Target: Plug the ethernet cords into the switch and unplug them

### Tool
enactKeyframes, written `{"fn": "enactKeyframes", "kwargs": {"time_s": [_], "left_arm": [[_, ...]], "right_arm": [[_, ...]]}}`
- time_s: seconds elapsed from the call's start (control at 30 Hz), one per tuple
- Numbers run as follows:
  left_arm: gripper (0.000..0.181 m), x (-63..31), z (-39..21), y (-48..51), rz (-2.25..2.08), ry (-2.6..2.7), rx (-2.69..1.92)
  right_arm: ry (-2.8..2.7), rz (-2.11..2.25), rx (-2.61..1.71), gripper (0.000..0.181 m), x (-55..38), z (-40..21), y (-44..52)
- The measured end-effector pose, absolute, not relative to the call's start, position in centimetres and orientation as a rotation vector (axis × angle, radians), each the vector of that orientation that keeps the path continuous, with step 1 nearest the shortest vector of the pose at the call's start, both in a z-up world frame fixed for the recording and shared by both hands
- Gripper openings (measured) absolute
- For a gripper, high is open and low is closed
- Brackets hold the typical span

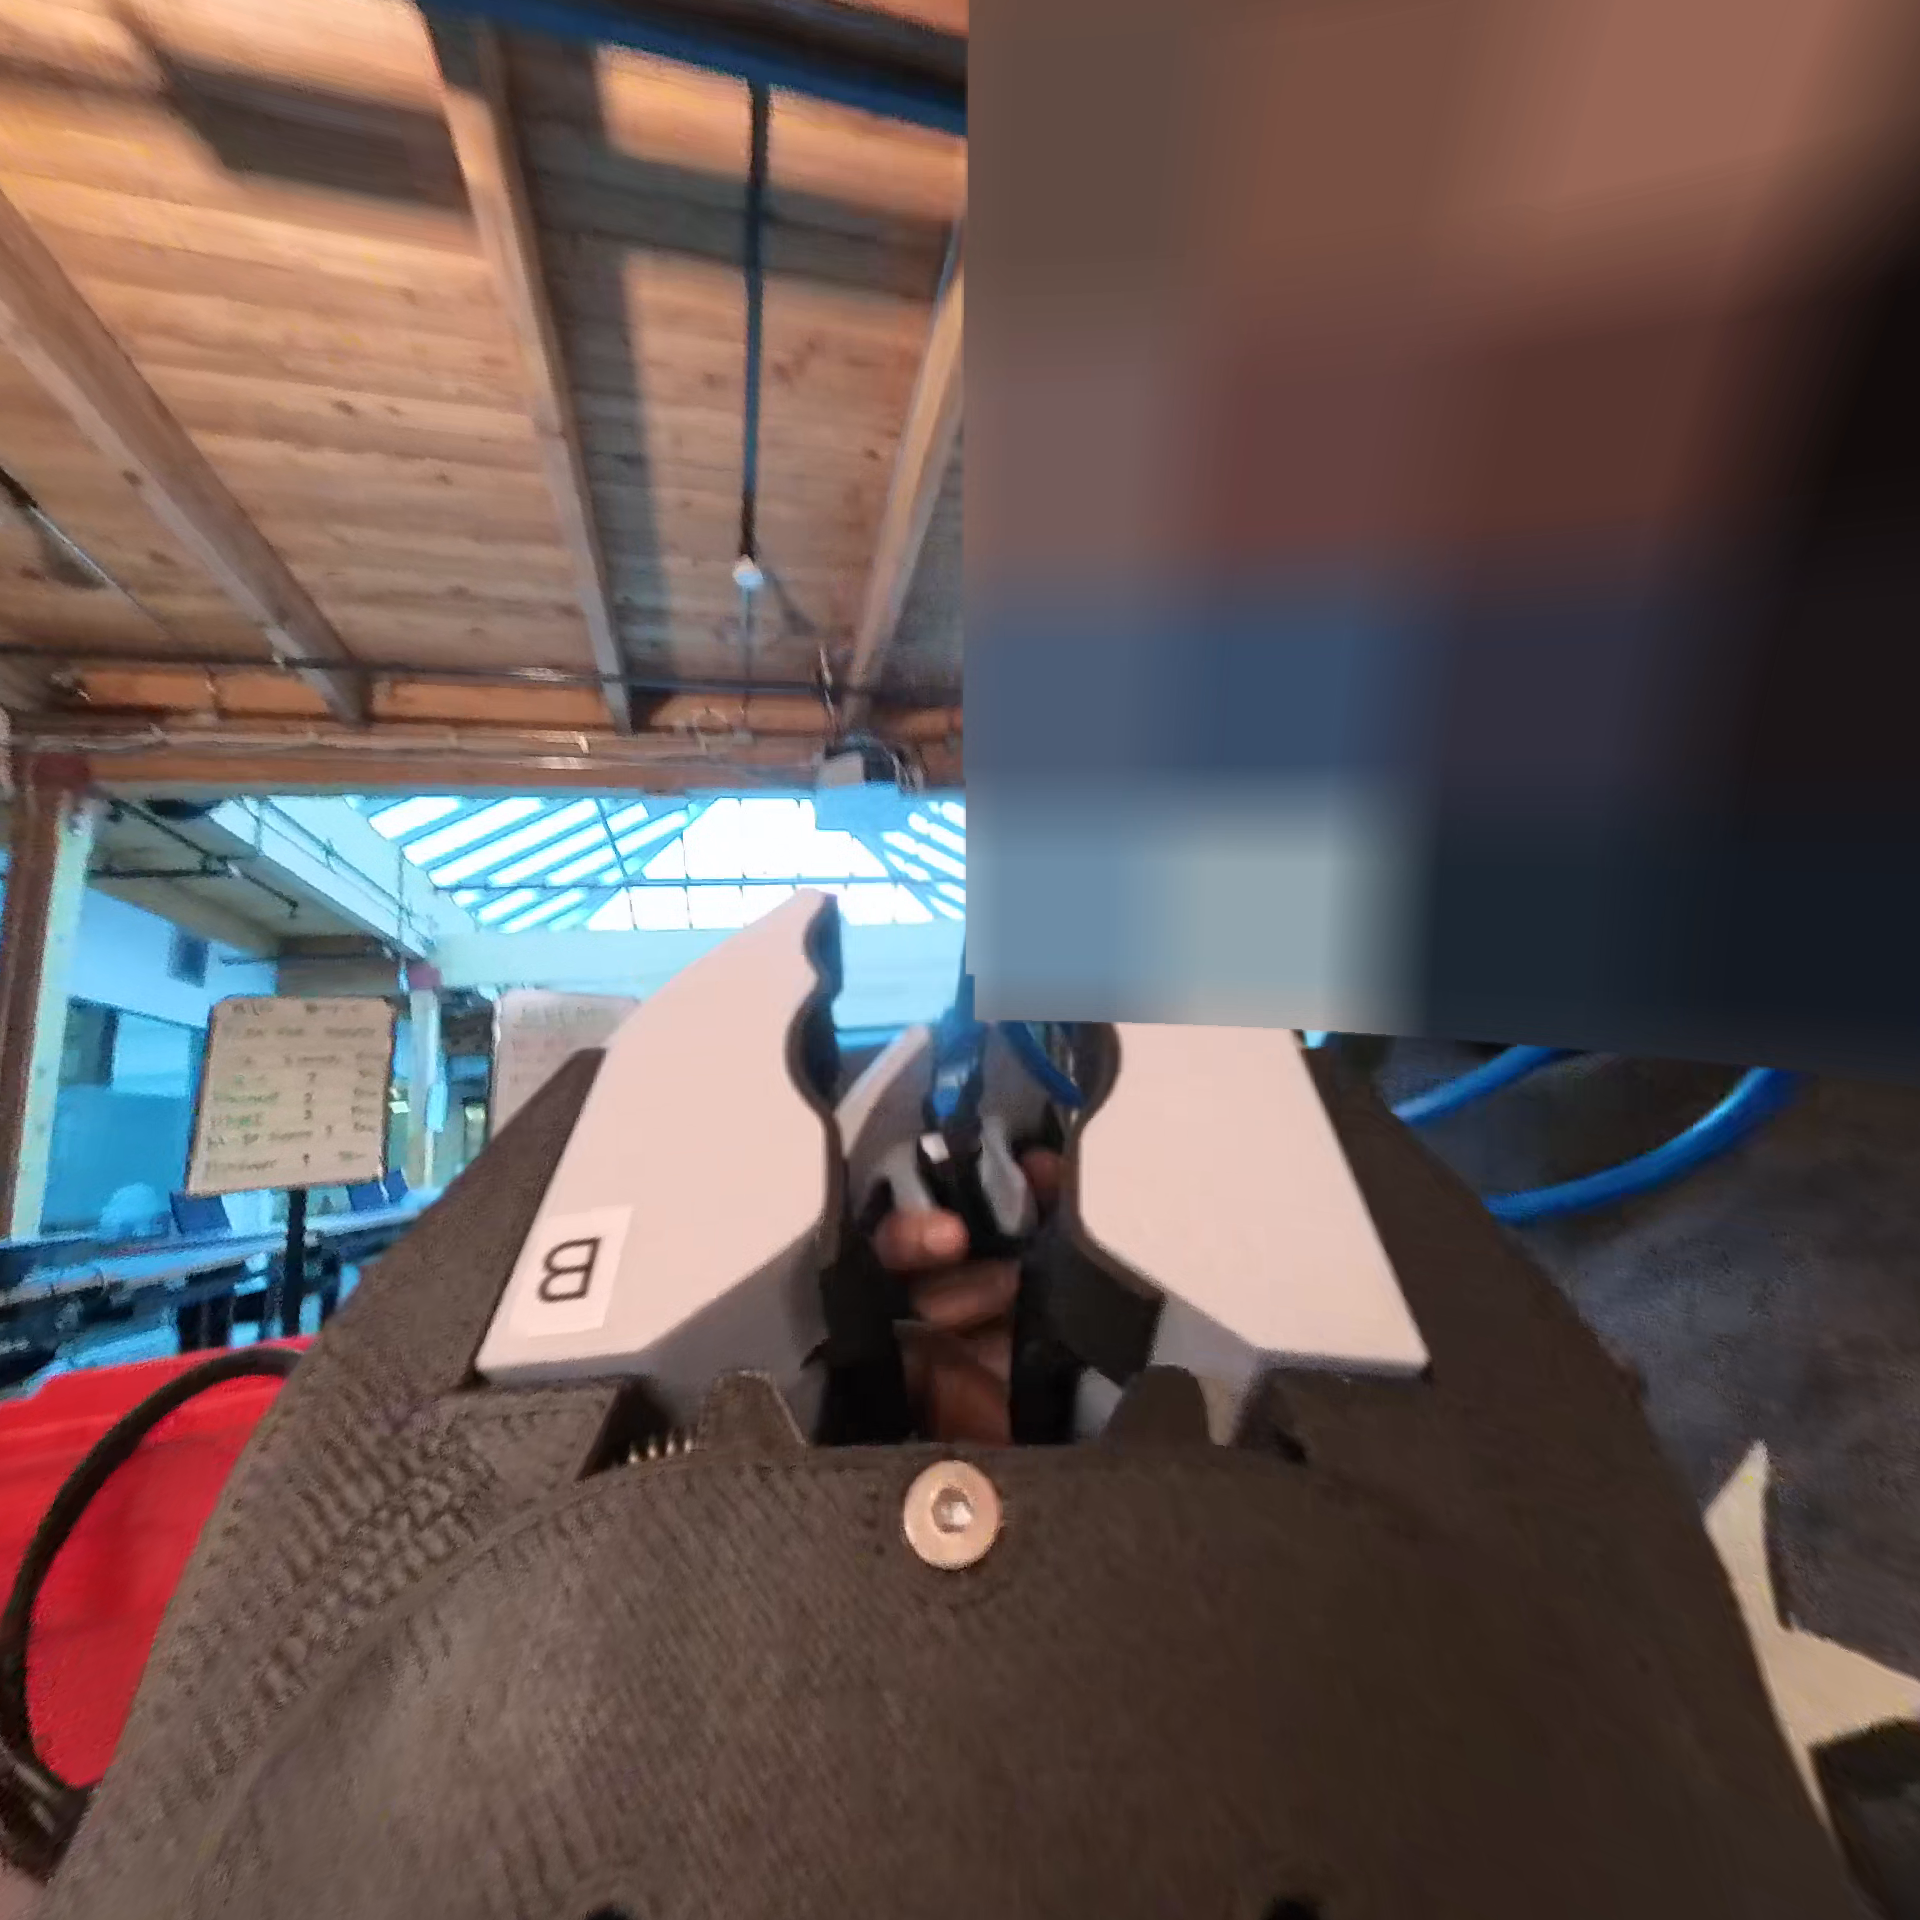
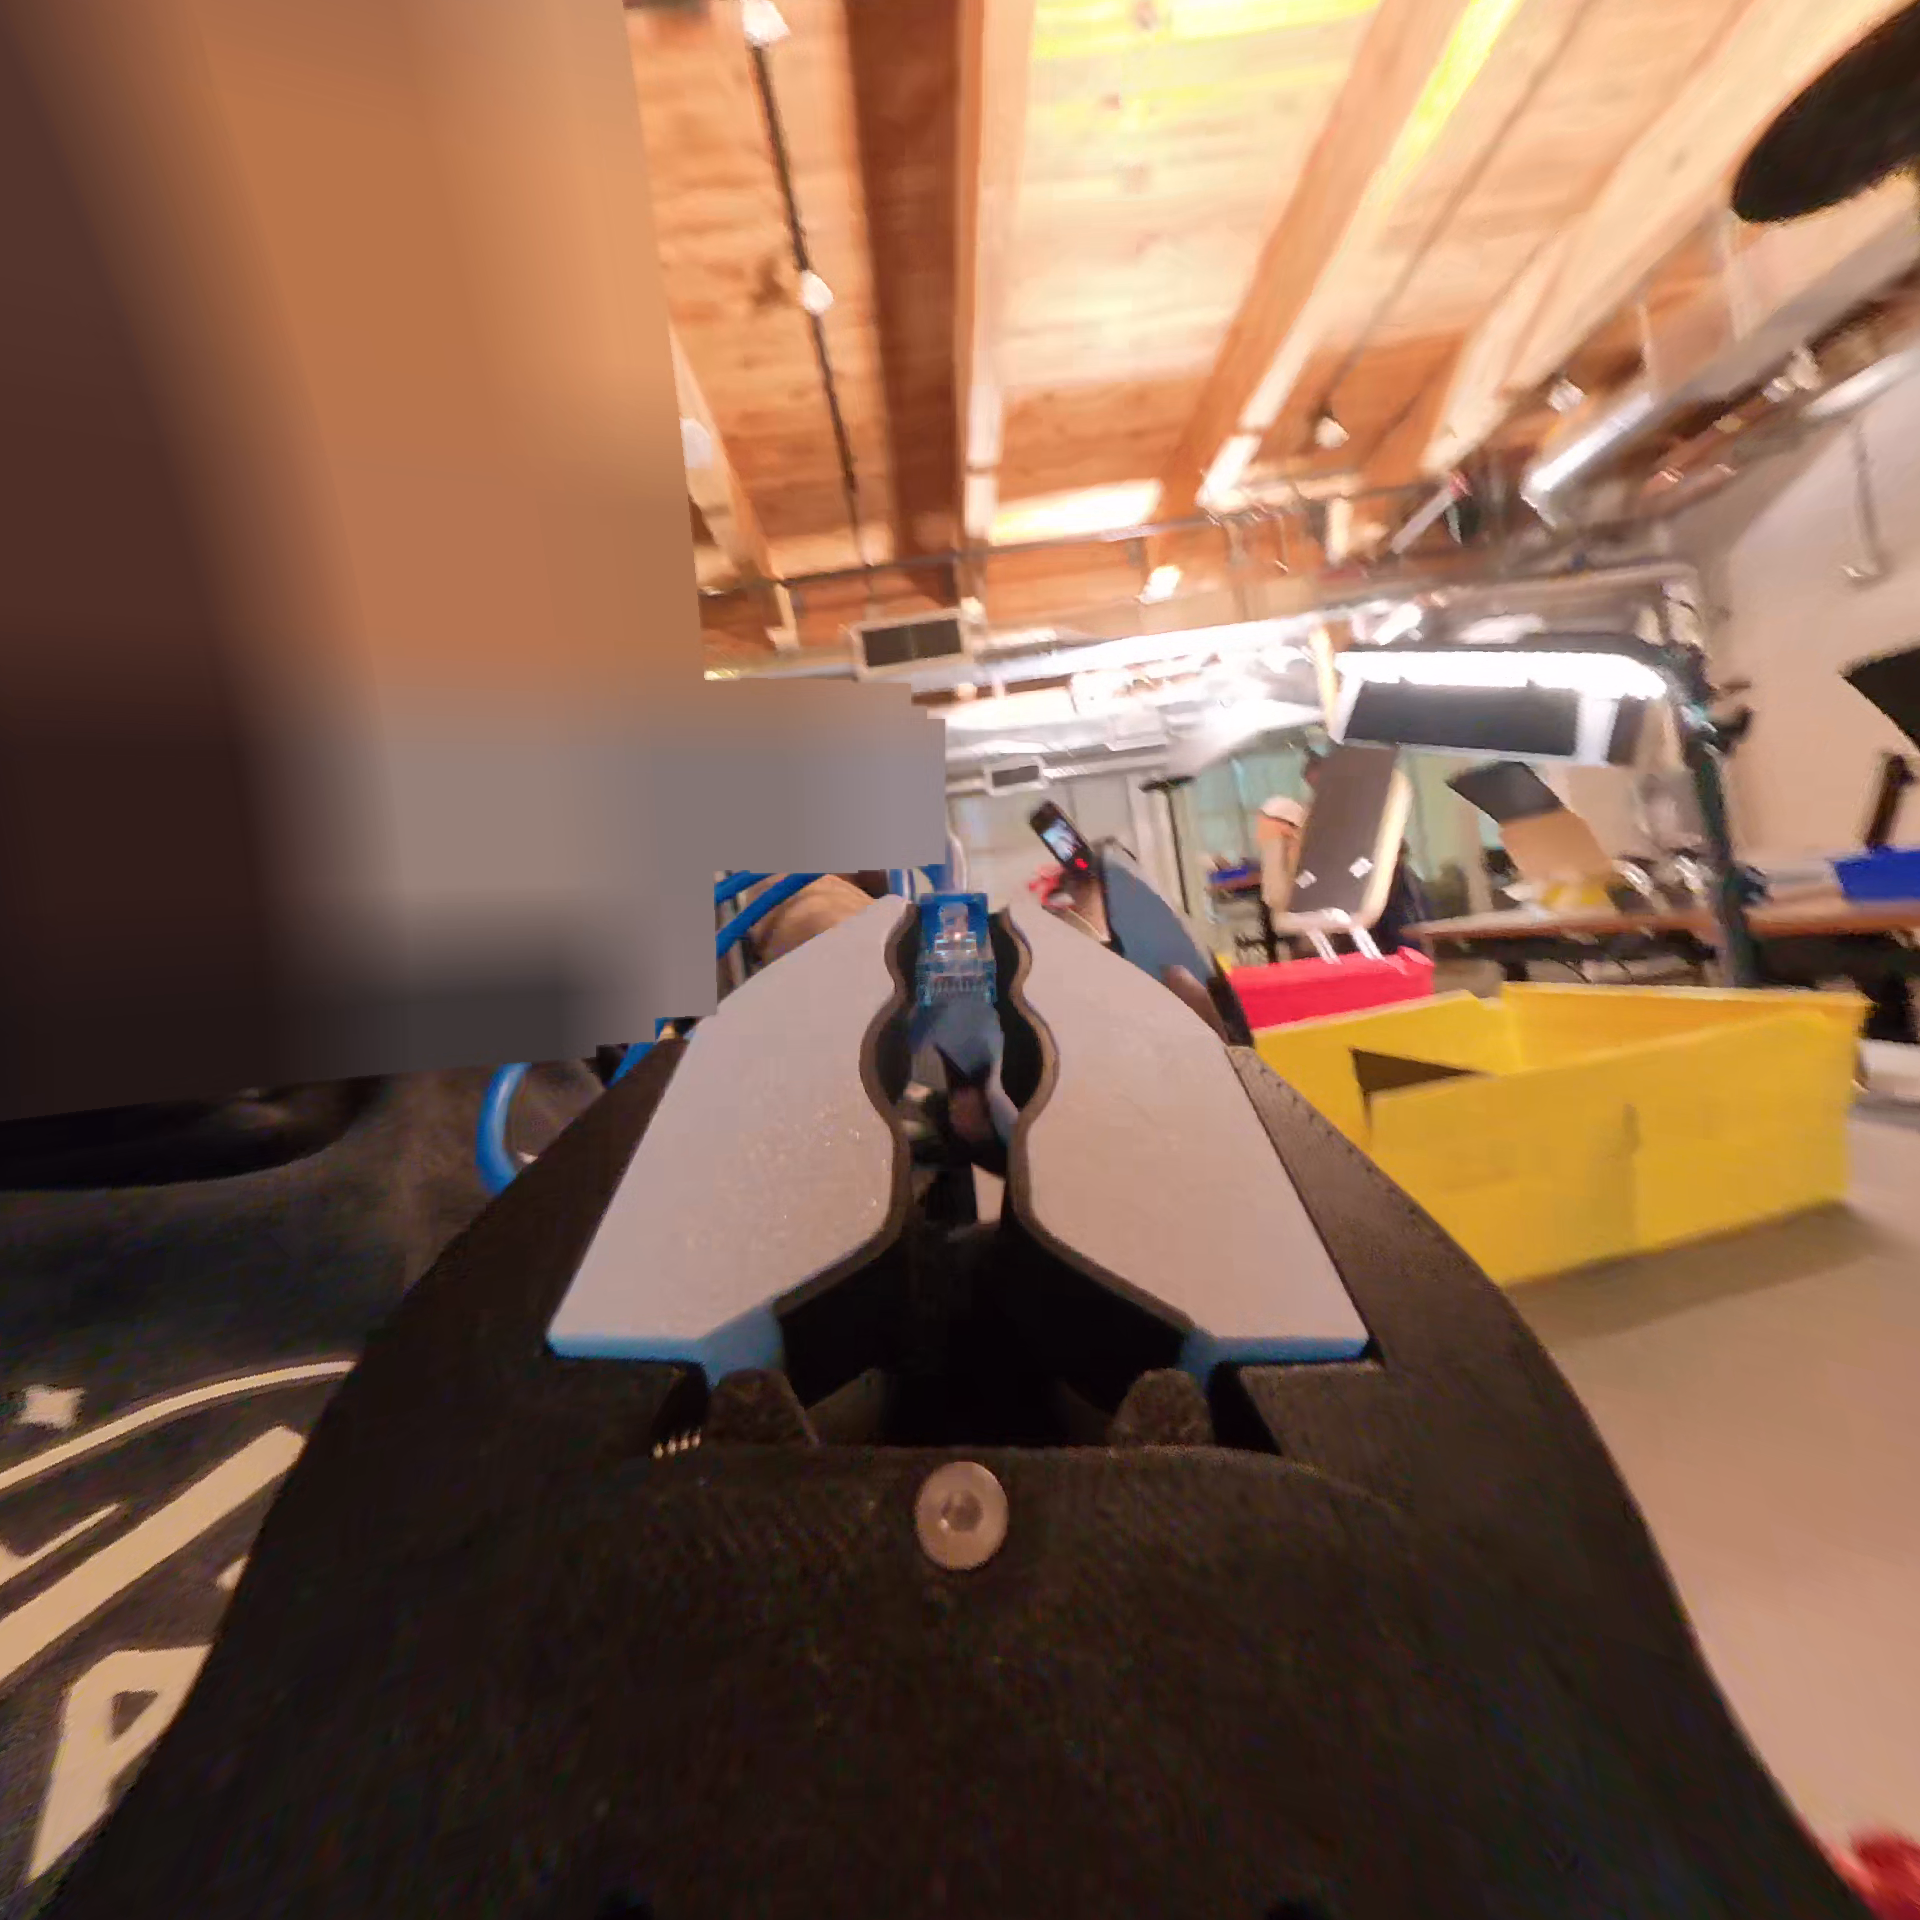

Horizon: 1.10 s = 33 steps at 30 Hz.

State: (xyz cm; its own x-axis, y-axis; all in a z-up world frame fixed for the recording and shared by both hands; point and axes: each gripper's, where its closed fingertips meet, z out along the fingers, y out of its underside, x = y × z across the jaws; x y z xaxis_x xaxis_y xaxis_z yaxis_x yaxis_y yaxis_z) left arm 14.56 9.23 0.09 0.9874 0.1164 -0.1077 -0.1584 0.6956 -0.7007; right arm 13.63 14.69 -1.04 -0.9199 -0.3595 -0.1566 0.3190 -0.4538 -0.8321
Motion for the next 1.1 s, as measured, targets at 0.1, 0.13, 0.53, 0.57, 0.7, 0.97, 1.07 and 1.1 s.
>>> {"fn": "enactKeyframes", "kwargs": {"time_s": [0.1, 0.13, 0.53, 0.57, 0.7, 0.97, 1.07, 1.1], "left_arm": [[0.045, 14.2, -1.8, 11.7, 0.210, 0.047, -0.968], [0.045, 13.3, -2.8, 12.8, 0.287, 0.018, -1.053], [0.022, 13.9, -3.2, 14.0, 0.305, 0.027, -1.049], [0.022, 13.9, -3.3, 14.1, 0.290, 0.025, -1.052], [0.025, 14.1, -3.3, 14.1, 0.218, 0.012, -1.049], [0.009, 13.9, -3.1, 13.5, 0.073, -0.035, -1.011], [0.010, 13.5, -2.8, 12.8, 0.047, -0.058, -0.977], [0.009, 13.5, -2.7, 12.6, 0.041, -0.059, -0.968]], "right_arm": [[1.369, -2.457, -0.165, 0.011, 14.6, -0.7, 15.1], [1.396, -2.475, -0.195, 0.011, 14.8, -0.8, 15.0], [1.570, -2.470, -0.218, 0.012, 14.5, -2.8, 13.4], [1.576, -2.471, -0.212, 0.012, 14.4, -2.9, 13.3], [1.613, -2.508, -0.221, 0.012, 14.2, -3.2, 13.1], [1.758, -2.607, -0.293, 0.015, 13.7, -3.2, 13.4], [1.723, -2.656, -0.311, 0.014, 13.2, -2.3, 14.5], [1.767, -2.638, -0.323, 0.014, 13.0, -2.6, 14.4]]}}
